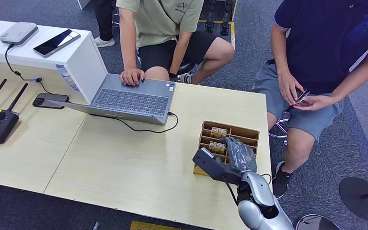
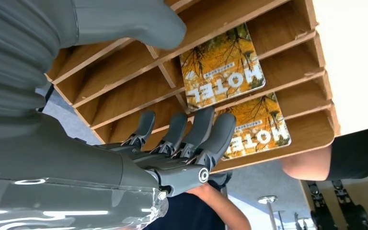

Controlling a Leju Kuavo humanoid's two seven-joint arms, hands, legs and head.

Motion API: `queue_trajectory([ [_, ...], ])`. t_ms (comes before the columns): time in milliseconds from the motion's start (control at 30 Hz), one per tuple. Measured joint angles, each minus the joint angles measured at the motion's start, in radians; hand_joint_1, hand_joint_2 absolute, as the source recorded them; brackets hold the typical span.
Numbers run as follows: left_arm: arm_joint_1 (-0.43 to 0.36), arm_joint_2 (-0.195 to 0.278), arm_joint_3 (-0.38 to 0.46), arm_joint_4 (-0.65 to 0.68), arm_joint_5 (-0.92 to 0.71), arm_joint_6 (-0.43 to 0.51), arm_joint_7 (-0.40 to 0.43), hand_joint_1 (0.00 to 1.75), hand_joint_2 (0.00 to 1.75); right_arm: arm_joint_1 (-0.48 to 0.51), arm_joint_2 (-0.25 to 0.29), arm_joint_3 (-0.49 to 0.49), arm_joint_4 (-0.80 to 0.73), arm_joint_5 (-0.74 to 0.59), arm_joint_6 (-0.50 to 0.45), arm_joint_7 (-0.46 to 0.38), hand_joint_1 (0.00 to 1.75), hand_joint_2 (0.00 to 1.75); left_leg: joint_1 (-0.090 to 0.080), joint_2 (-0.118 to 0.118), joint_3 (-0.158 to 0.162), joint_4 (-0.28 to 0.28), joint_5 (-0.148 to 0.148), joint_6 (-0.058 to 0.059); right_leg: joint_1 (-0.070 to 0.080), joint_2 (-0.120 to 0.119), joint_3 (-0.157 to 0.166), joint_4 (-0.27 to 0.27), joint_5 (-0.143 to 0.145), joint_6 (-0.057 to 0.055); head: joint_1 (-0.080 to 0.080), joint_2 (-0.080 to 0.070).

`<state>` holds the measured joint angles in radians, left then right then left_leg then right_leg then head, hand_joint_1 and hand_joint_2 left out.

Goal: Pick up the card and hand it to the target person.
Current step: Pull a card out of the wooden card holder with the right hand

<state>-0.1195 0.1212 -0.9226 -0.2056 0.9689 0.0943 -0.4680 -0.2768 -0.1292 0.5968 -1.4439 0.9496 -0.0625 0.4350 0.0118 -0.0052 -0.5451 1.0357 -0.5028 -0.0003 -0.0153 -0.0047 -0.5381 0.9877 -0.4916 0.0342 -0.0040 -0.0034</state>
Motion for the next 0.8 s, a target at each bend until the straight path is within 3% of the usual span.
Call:
queue_trajectory([
  [133,-0.009,-0.015,0.0,0.0,0.0,0.014,0.01,0.0,0.0,-0.005,-0.002,0.0,0.006,-0.002,-0.001,-0.003,0.92,1.75,0.0,0.0,0.0,0.0,0.0,0.0,0.0,0.001,0.0,0.0,0.0,0.0,0.0,0.0],
  [267,-0.018,-0.029,0.0,0.0,0.0,0.035,0.026,0.0,0.0,-0.013,-0.004,-0.001,0.013,-0.011,0.001,-0.004,1.27,1.75,0.0,0.0,0.0,0.0,0.0,0.0,0.0,0.0,0.0,0.0,0.0,0.0,0.0,0.0],
  [333,-0.018,-0.032,0.0,0.0,-0.003,0.014,0.014,0.0,0.0,-0.015,-0.005,-0.001,0.016,-0.012,0.001,-0.006,1.37,1.75,0.0,0.0,0.0,0.0,0.0,0.0,0.0,0.0,0.0,0.0,0.0,0.0,0.0,0.0],
  [467,-0.008,-0.018,0.0,0.0,-0.014,-0.059,-0.027,0.0,0.0,-0.015,-0.005,0.0,0.02,-0.01,0.0,0.001,1.32,1.75,0.001,0.0,0.0,0.0,0.0,0.0,0.001,0.001,0.0,0.0,0.0,0.0,0.0,0.0],
  [633,-0.016,-0.023,0.001,0.0,-0.011,0.033,0.024,0.0,0.0,-0.016,-0.007,-0.001,0.024,-0.019,-0.003,-0.002,1.29,1.75,0.0,0.0,0.0,0.0,0.0,0.0,0.0,0.0,0.0,0.0,0.0,0.0,0.0,0.0],
  [800,-0.024,-0.04,0.001,0.0,-0.012,0.042,0.036,0.0,0.0,-0.018,-0.009,-0.001,0.029,-0.025,-0.004,-0.008,1.26,1.75,0.0,0.0,0.0,0.0,0.0,0.0,0.0,0.001,0.0,0.0,0.0,0.0,0.0,0.0],
])
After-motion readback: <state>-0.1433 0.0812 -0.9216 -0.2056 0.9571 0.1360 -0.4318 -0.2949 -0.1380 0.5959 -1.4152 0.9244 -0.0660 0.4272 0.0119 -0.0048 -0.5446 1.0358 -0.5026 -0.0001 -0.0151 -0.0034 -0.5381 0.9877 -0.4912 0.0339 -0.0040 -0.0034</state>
